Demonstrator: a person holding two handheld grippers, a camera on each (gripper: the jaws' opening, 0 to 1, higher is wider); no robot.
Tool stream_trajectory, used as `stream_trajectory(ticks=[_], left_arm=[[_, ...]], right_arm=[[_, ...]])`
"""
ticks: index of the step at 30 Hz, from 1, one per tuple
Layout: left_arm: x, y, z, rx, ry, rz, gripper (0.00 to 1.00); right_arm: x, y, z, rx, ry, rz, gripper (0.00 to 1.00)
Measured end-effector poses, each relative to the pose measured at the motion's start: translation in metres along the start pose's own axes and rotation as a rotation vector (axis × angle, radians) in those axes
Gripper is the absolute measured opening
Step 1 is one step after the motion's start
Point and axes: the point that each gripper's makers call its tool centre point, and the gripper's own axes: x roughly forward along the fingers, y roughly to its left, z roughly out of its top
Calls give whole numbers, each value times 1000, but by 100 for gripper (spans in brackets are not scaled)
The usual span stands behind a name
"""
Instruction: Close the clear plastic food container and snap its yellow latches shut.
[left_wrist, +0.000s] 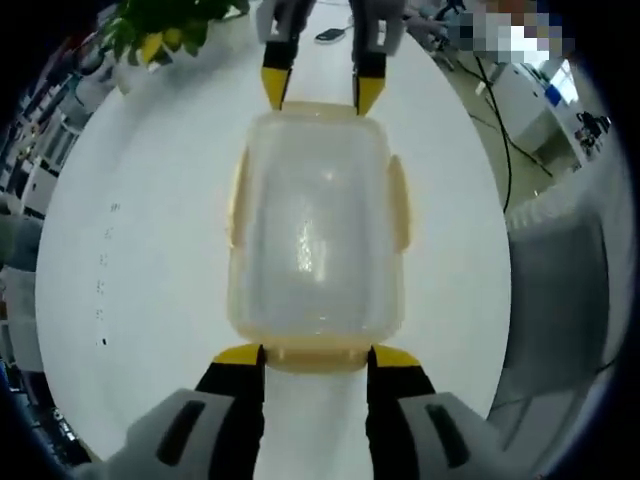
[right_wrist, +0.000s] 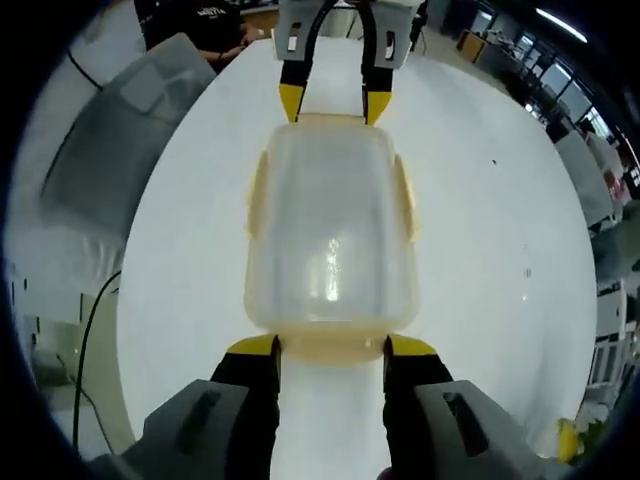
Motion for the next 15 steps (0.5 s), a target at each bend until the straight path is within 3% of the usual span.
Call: stream_trajectory(ticks=[15], left_arm=[[3,4,-1,5,11,2,35]], right_arm=[[6,-4,-3,-7,24,5,37]])
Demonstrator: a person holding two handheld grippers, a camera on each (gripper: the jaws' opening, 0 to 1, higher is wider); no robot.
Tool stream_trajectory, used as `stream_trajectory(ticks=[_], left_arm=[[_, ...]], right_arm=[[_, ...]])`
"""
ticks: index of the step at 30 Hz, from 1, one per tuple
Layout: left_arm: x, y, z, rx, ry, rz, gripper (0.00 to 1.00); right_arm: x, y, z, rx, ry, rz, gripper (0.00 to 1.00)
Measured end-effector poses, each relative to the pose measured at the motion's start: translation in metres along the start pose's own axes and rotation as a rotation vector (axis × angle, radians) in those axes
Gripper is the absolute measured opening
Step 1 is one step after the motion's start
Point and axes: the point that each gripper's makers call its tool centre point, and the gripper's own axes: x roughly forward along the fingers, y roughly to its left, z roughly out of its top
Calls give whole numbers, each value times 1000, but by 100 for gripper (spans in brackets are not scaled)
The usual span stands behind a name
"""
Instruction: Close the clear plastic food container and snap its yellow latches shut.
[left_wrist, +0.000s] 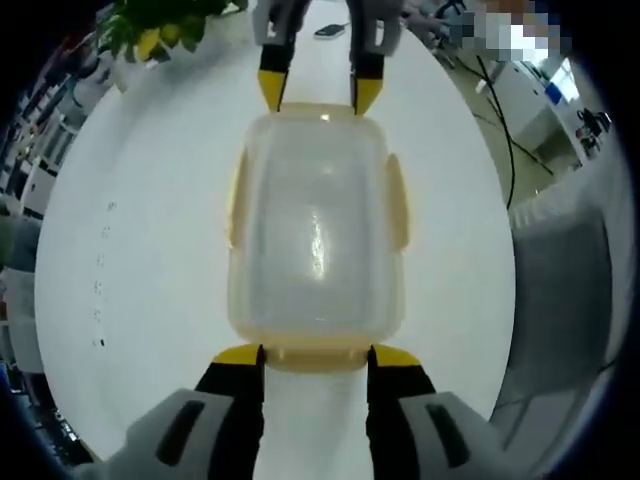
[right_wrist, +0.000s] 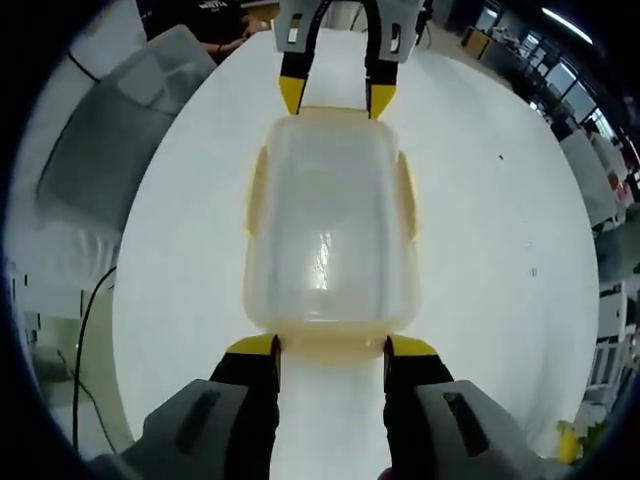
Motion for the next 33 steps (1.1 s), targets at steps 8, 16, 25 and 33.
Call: stream_trajectory(ticks=[8,16,25,33], left_arm=[[2,1,-1,15,12,-1,35],[3,2,-1,30,20,0,35],[3,5,-5,50,38,9,35],[2,8,-8,64,41,27,35]], right_arm=[[5,-1,-3,-12,25,6,37],[5,-1,-4,-11,33,1,38],[7,-2,0,-20,30,-7,38],[2,-4,4,-13,12,-15,38]])
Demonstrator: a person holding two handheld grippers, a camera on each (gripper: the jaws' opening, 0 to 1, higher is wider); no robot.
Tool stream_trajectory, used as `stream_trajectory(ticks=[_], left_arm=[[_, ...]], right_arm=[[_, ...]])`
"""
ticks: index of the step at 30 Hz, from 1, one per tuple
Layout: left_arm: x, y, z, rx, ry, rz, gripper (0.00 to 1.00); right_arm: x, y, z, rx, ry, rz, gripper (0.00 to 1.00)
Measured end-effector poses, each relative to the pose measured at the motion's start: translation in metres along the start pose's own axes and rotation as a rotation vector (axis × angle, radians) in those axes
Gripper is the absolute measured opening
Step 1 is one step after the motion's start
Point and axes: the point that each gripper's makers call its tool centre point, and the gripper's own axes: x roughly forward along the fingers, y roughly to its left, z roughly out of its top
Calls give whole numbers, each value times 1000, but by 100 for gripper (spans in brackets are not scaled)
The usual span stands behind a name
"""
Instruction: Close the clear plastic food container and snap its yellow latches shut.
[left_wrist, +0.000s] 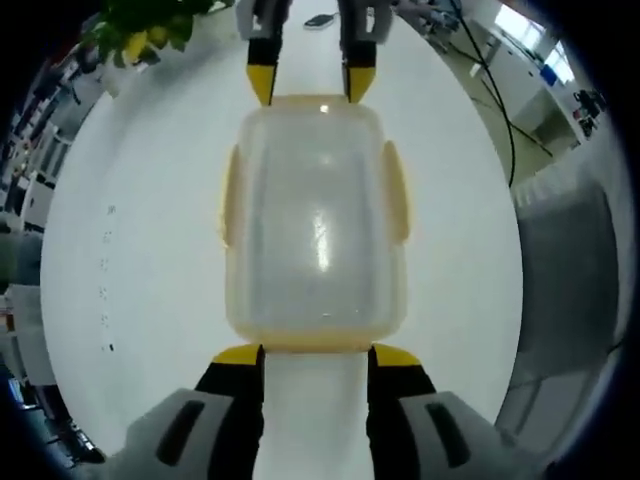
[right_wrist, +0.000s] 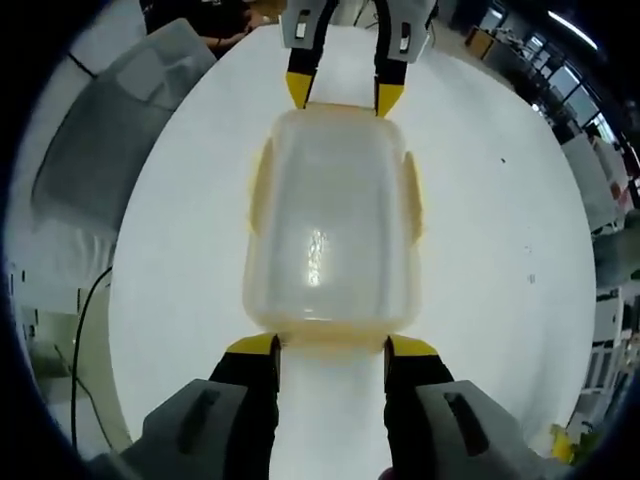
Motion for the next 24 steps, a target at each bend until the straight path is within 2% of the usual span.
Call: stream_trajectory(ticks=[15,24], left_arm=[[0,-1,-3,22,11,6,35],[2,0,-7,50,25,12,35]], right_arm=[[0,9,5,53,-33,25,38],[8,15,6,74,-19,31,38]])
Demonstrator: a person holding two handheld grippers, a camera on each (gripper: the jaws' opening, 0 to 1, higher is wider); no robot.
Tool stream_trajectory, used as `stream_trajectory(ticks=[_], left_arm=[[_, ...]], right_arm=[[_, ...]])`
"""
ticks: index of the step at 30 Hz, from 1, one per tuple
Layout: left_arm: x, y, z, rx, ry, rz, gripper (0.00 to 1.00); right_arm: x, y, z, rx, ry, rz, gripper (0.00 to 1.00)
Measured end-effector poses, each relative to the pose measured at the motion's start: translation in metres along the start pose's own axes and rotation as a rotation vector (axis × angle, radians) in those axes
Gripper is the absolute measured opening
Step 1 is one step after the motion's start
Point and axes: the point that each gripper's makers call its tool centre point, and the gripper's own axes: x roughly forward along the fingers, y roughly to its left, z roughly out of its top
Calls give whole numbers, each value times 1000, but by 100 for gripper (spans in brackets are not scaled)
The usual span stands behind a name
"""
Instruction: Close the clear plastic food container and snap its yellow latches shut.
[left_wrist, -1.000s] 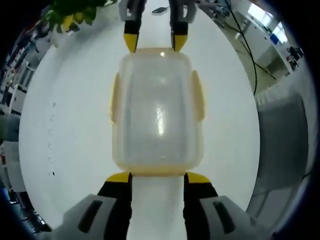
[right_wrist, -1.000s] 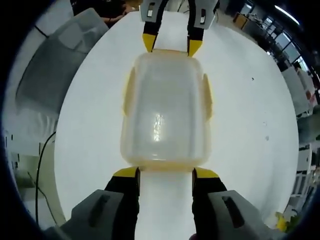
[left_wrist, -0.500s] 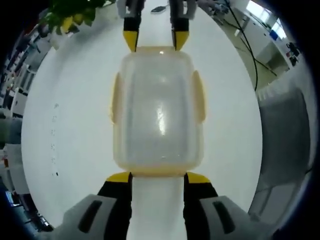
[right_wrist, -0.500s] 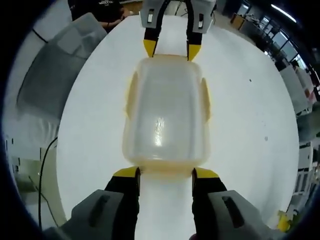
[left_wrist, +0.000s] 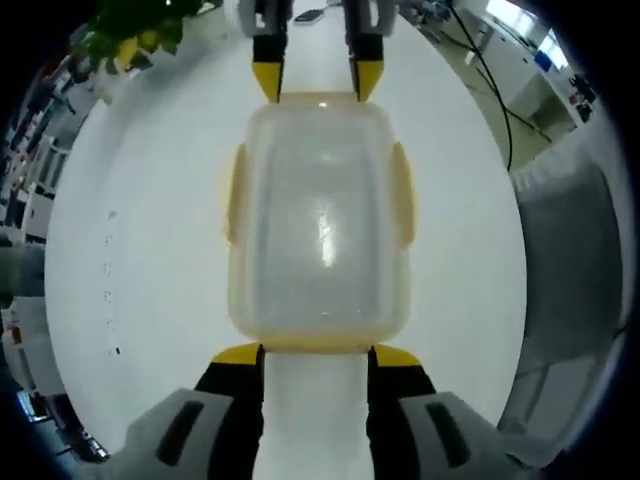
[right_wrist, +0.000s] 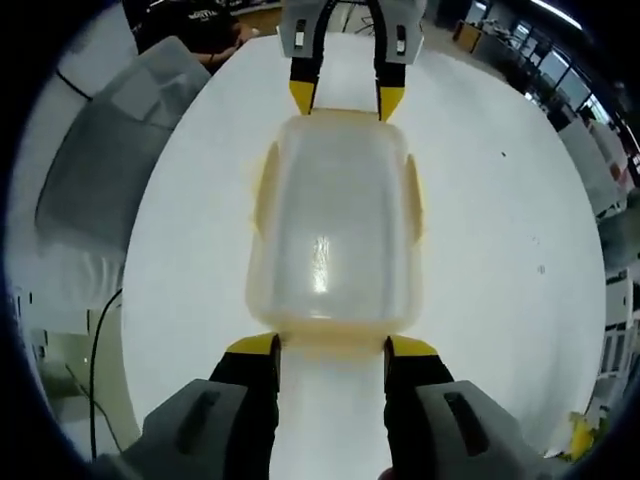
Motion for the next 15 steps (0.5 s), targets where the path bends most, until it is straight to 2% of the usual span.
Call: stream_trajectory(ticks=[7,12,15], left_arm=[[1,1,-1,17,-1,3,35],[11,2,-5,54,11,18,38],[15,3,-13,30,28,19,37]], right_arm=[[0,-1,-1,1,5,-8,38],[5,-1,-4,-12,9,-15,39],[16,8,-14,34,24,19,40]])
